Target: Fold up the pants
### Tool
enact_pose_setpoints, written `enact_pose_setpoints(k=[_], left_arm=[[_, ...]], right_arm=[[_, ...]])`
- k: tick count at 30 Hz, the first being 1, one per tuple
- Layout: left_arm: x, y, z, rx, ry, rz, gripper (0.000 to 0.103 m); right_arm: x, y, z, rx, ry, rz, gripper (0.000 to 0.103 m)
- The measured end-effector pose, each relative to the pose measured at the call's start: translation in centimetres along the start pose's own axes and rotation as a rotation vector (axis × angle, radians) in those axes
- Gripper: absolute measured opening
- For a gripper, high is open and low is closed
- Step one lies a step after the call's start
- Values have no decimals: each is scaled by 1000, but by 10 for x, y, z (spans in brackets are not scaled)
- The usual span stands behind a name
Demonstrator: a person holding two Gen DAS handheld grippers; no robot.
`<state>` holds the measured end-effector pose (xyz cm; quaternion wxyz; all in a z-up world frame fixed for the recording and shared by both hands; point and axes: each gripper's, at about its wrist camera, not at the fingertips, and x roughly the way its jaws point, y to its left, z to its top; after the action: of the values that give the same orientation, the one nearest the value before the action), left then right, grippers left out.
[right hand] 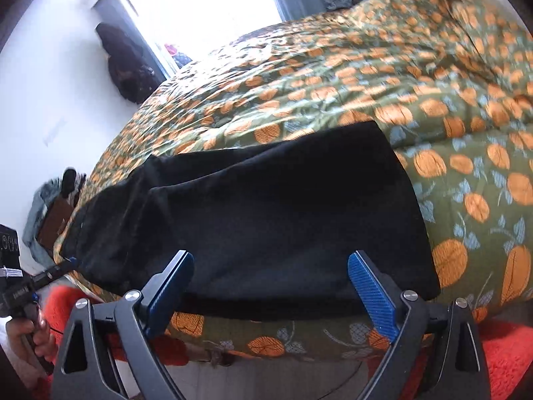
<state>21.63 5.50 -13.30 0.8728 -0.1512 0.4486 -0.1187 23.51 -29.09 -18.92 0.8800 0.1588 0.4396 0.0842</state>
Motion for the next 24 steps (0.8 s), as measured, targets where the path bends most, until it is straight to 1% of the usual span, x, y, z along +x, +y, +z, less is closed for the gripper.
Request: enact_pose_setpoints(k=[1,3,5,6,8,9,10,11,13,15,16,17,19,22,23,24], left_arm=[[-10,18,15,-45,-18,-12,70],[-27,46,38,-101,-50,-16,70],[-47,77,59,-153,-82,5,70],[-58,95,67,-186,-97,31,70],[-75,131,73,-268,-112,81,68],[-80,142,70,-301,-110,94,68],[-84,152,66,-328,-105,102,65],[-86,160,59,-353,-100,108,60],[-85,170,41,-382,-73,131,59],[-74,172,26,-384,-32,169,56],[-68,172,21,-383,-16,180,52],[-63,173,19,-386,-2,189,46],[-55,176,19,-396,3,182,44],[-46,180,25,-393,0,218,44],[-43,183,27,-395,-4,233,43],[-42,184,29,-393,-12,237,40]], right_arm=[[4,-1,1,13,-2,3,93],[0,-8,1,36,-9,11,93],[-2,-11,1,44,-13,13,93],[-3,-13,0,47,-14,15,93],[-4,-12,0,51,-16,16,93],[-4,-12,0,52,-17,14,93],[-4,-12,0,52,-17,12,93],[-4,-12,0,51,-18,10,93],[-3,-11,0,49,-19,8,93],[-3,-11,0,44,-16,4,93],[-2,-10,0,42,-14,1,93],[-2,-10,0,39,-13,-3,93],[-1,-9,0,34,-9,-8,94],[-1,-8,-1,30,-11,-10,93],[-2,-7,-1,30,-12,-9,93],[-2,-8,-1,30,-13,-8,93]])
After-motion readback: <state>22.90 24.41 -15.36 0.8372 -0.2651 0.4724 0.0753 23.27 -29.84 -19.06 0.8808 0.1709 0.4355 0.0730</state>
